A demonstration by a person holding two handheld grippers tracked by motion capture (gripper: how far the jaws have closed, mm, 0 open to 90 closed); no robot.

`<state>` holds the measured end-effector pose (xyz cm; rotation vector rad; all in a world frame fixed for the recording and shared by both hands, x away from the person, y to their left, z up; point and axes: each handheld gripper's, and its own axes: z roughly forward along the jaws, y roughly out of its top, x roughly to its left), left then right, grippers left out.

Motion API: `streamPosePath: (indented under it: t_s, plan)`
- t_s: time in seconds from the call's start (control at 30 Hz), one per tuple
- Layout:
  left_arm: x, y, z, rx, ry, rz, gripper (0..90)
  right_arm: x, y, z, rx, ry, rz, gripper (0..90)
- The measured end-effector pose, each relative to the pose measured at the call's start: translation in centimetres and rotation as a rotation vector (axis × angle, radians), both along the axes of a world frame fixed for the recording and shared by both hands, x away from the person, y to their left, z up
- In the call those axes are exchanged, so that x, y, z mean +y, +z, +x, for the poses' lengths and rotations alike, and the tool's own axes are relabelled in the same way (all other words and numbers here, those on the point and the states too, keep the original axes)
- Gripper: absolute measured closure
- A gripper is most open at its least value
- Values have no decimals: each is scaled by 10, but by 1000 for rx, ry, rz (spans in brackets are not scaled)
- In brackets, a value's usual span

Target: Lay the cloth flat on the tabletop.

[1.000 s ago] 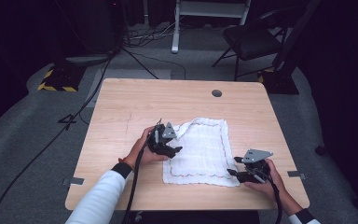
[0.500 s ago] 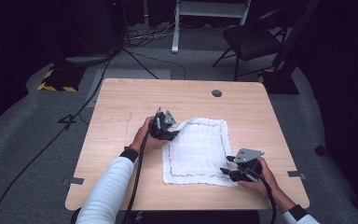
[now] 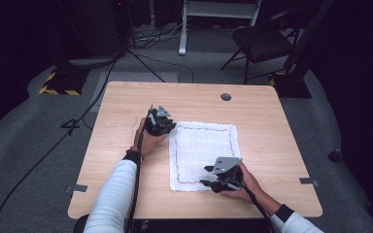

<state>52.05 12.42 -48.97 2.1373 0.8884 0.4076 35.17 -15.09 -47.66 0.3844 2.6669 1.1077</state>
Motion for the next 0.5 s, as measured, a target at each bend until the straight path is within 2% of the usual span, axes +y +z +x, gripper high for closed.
streamPosePath:
  t_s: [0.03,0.07,0.1,0.13,0.17,0.23,0.3,0.37,0.4,0.43,0.5]
  plan:
    - [0,-1,1,7,7,-5,716,9,0,-2,6,20,2,481]
    - [-1,-2,2,22,10,-19,663,18,0,-3,20,38,4,473]
    - [-2,-2,3,25,16,-9,609,26,0,-5,28,57,14,474]
    - [-4,-2,4,21,38,18,547,32,0,-6,28,68,17,474]
    - [-5,-3,6,23,52,25,470,43,-1,-8,30,94,6,472]
    - [-6,-4,12,54,84,-7,360,56,-2,-10,35,125,5,468]
    - [-7,-5,18,86,137,-20,302,66,-4,-11,34,142,2,463]
    - [-7,-7,24,122,134,-26,246,72,-7,-10,34,146,-3,455]
    - [-7,-7,24,122,134,-26,247,72,-7,-10,34,146,-3,455]
    - [-11,-9,26,121,132,20,242,75,-11,-9,37,147,-15,452]
    - [-12,-10,26,108,122,28,234,76,-14,-6,49,147,-16,453]
